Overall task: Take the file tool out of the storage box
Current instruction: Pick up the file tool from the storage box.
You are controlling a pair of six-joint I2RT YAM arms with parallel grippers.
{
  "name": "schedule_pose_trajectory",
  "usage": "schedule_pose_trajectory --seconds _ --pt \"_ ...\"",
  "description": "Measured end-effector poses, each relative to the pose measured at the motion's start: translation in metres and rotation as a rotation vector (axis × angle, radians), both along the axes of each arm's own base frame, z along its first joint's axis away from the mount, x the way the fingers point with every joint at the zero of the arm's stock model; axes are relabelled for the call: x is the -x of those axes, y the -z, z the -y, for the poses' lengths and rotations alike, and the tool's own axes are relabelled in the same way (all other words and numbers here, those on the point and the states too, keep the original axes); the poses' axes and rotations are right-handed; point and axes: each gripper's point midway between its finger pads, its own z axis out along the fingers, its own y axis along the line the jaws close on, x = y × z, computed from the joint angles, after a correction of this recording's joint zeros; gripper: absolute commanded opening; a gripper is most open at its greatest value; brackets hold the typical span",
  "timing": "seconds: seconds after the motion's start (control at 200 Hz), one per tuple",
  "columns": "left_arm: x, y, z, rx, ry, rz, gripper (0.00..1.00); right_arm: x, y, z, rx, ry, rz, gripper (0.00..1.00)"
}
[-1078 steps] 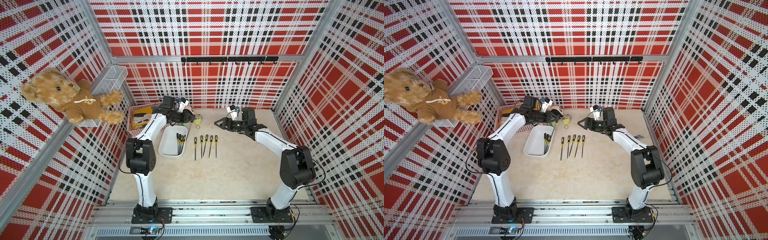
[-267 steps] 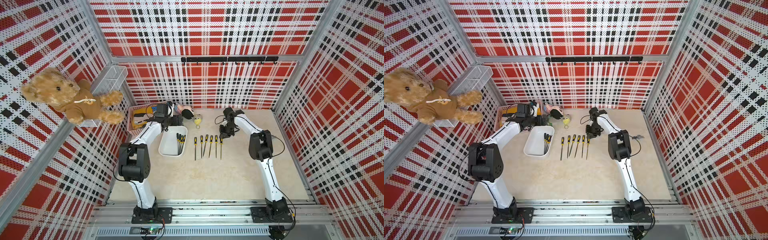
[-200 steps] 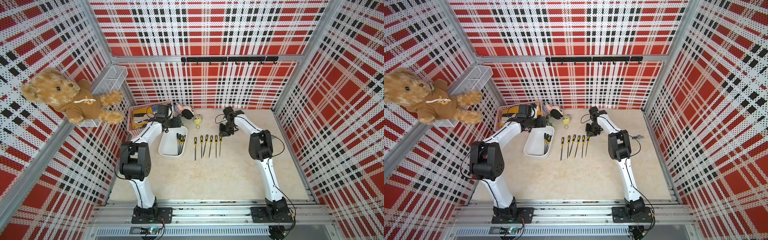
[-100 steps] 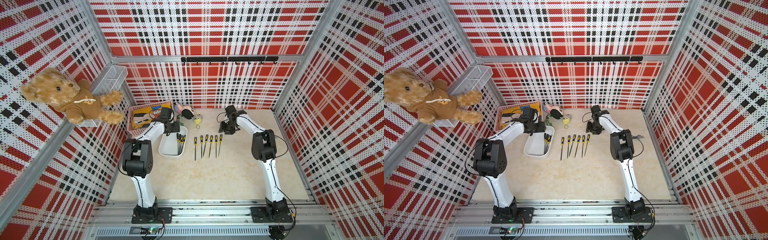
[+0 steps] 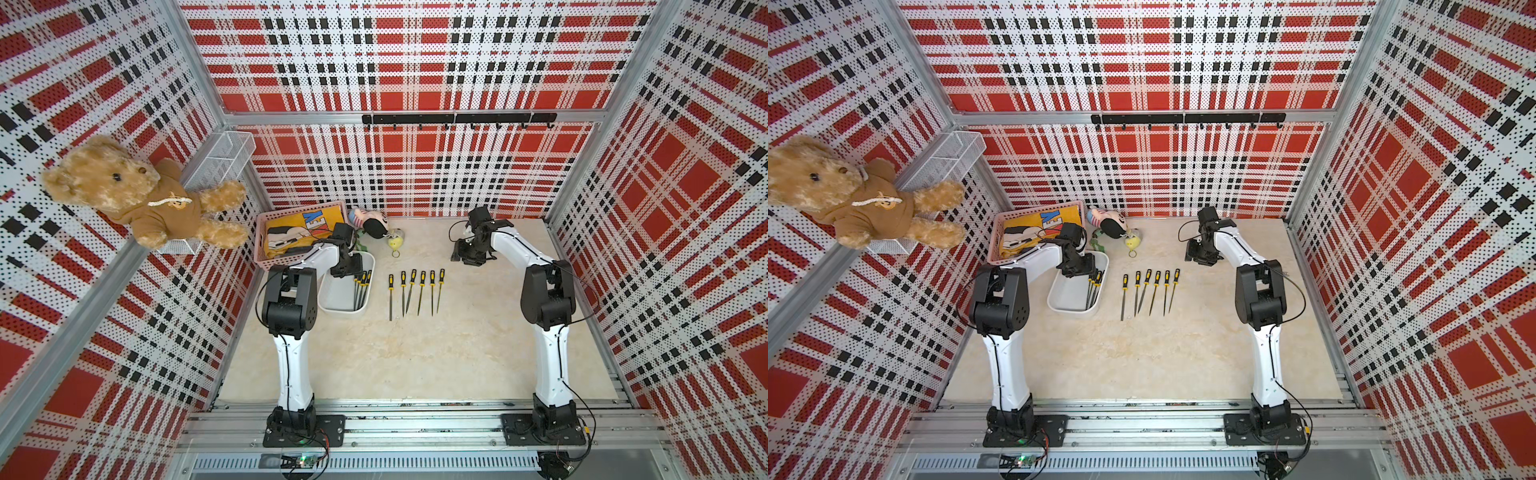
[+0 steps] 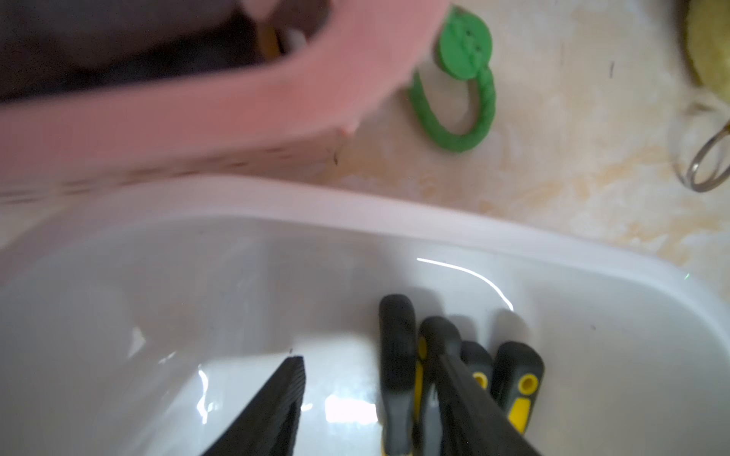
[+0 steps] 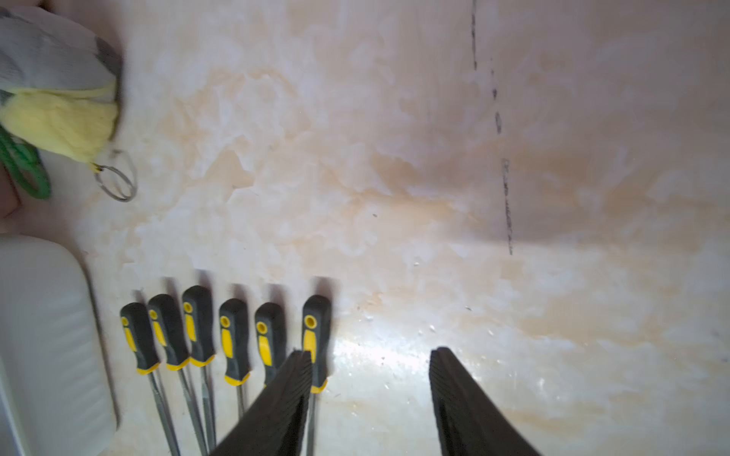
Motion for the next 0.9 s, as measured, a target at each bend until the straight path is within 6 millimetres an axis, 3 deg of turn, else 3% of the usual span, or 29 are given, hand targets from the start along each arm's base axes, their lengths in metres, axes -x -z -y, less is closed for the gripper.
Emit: schedule_pose_trajectory --seconds 0.155,0.601,0.772,0.897 --pt "0.000 0.000 -0.001 -0.021 -0.004 0.000 0.54 0.005 0.009 0.005 0.007 0.004 -0.022 0.56" --pt "0.007 0.008 -0.012 -0.056 -0.035 -0.025 0.37 0.002 0.008 0.004 0.003 0.002 -0.009 0.57" --pt "0.013 0.013 -0.018 -0.062 -0.045 -0.050 0.37 0.002 0.007 0.004 0.002 0.002 -0.005 0.57" --pt "0.013 0.014 -0.021 -0.063 -0.053 -0.053 0.04 0.004 0.008 0.004 0.002 0.002 -0.007 0.58"
